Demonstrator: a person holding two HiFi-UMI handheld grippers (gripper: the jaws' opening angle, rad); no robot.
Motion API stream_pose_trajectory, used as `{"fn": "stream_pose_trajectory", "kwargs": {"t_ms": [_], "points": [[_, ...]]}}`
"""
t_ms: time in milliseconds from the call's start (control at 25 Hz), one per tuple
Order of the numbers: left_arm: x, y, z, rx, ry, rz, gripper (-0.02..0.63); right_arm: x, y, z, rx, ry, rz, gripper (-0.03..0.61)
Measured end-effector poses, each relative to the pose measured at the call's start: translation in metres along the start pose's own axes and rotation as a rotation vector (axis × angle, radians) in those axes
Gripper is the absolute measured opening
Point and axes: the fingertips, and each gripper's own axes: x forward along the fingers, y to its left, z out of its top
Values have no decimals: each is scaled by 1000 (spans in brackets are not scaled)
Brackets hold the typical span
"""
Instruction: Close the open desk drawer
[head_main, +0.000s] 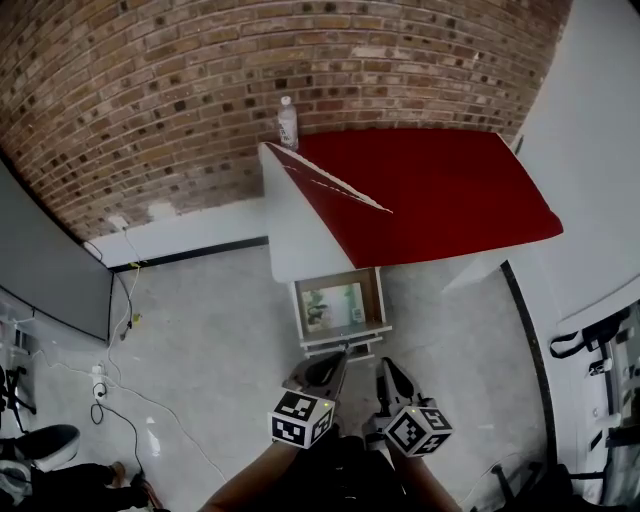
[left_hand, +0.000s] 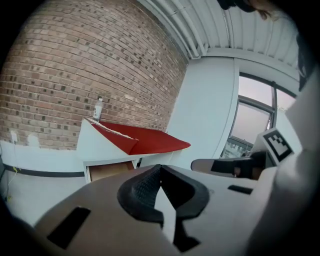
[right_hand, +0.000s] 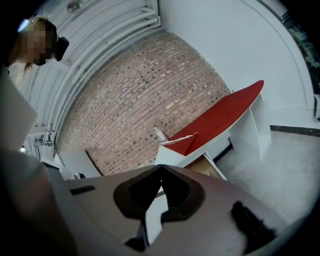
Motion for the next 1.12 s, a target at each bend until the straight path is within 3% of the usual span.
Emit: {"fn": "stream_pose_trajectory", "kwargs": {"t_ms": [120, 320, 640, 840, 1120], "points": [[9, 10, 2, -1, -6, -9, 9, 11, -7, 4, 36, 3, 17, 6], [29, 24, 0, -74, -30, -24, 9, 31, -29, 10, 111, -3, 45, 6], [68, 37, -30, -172, -15, -4, 9, 64, -67, 5, 82, 53, 122, 6], [86, 46, -60, -316, -40, 28, 9, 74, -85, -13, 154, 73, 176, 6], [106, 58, -99, -530, -159, 5, 9, 80, -124, -49, 341, 47, 181, 6]]}}
